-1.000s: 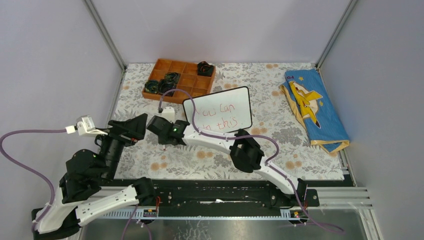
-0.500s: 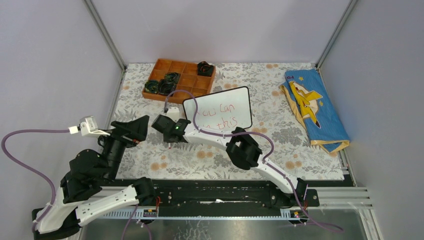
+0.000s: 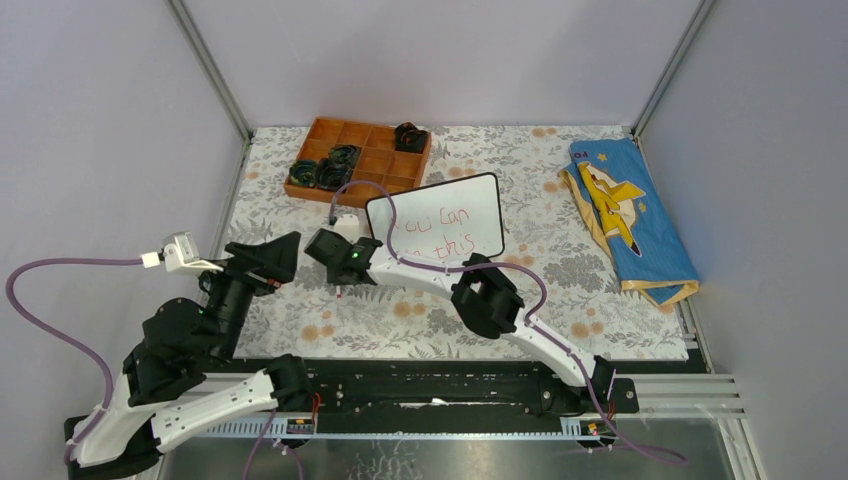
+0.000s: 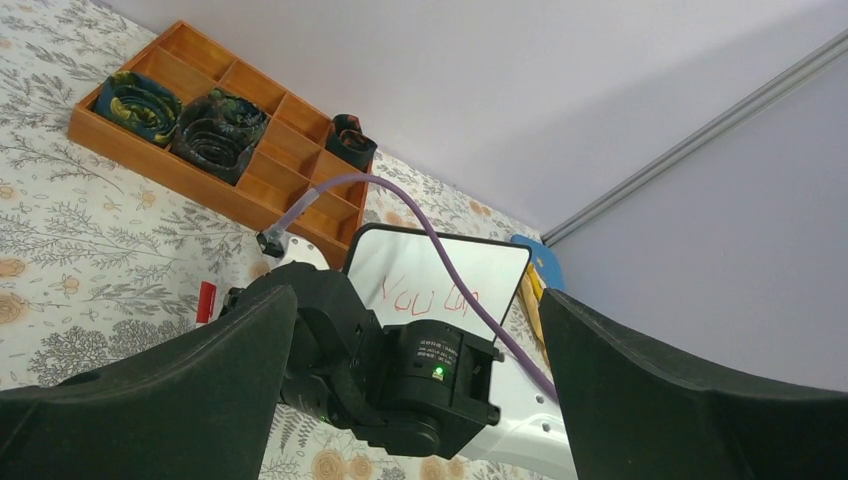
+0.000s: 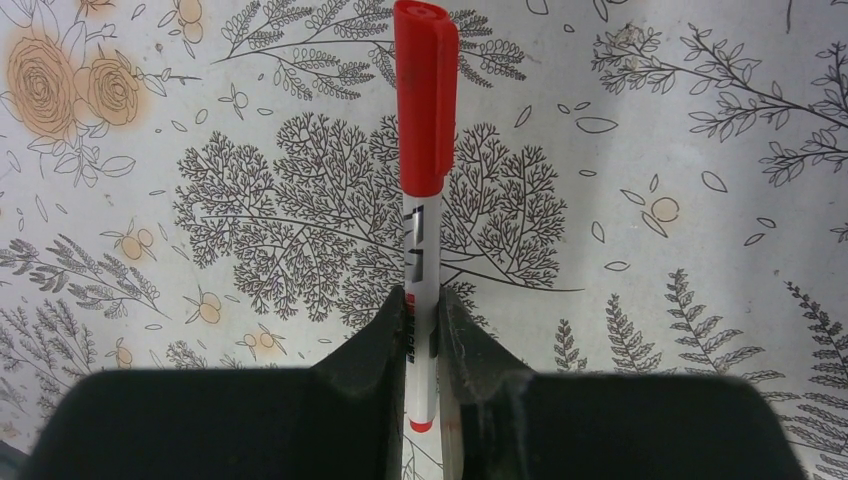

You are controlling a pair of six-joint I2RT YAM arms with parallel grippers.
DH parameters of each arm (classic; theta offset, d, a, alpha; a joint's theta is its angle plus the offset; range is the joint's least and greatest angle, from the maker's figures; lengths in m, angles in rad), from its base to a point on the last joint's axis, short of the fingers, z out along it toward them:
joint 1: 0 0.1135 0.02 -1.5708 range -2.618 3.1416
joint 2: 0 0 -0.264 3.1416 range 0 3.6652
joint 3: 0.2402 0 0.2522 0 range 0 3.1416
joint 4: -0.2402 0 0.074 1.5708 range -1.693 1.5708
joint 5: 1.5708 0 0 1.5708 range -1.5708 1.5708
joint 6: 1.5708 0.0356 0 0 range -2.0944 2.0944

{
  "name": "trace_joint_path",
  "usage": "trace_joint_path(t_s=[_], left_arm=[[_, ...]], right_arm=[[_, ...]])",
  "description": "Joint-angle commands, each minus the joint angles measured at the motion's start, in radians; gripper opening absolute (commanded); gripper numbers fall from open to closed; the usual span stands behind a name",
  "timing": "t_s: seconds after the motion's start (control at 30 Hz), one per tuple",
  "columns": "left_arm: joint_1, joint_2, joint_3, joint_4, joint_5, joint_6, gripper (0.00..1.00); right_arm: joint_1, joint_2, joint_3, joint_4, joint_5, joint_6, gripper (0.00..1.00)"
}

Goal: Write a sentence on the whiteboard
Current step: Place the whiteboard marker at the center of the board.

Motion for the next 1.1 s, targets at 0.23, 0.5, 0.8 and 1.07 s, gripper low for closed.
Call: trace_joint_path(t_s=[0.23, 0.5, 0.8, 1.07], left_arm=[[0.002, -0.018, -0.005, -0.013, -0.014, -0.021, 0.99], [0.002, -0.021, -0.004, -0.019, -0.018, -0.021, 0.99], [0.001, -0.018, -0.004, -0.023, -0.022, -0.025, 0.99], [0.001, -0.019, -0.002, -0.032, -0.027, -0.03, 0.99]], right_arm=[[-0.018, 0.027, -0.028, 0.0, -0.018, 0.005, 0.12], [-0.022, 0.026, -0.037, -0.003, -0.027, 0.006, 0.2], [-0.025, 0.006, -0.043, -0.005, -0.047, -0.001, 0.35], [-0.026, -0.025, -0.072, 0.014, -0.054, -0.003, 0.38]])
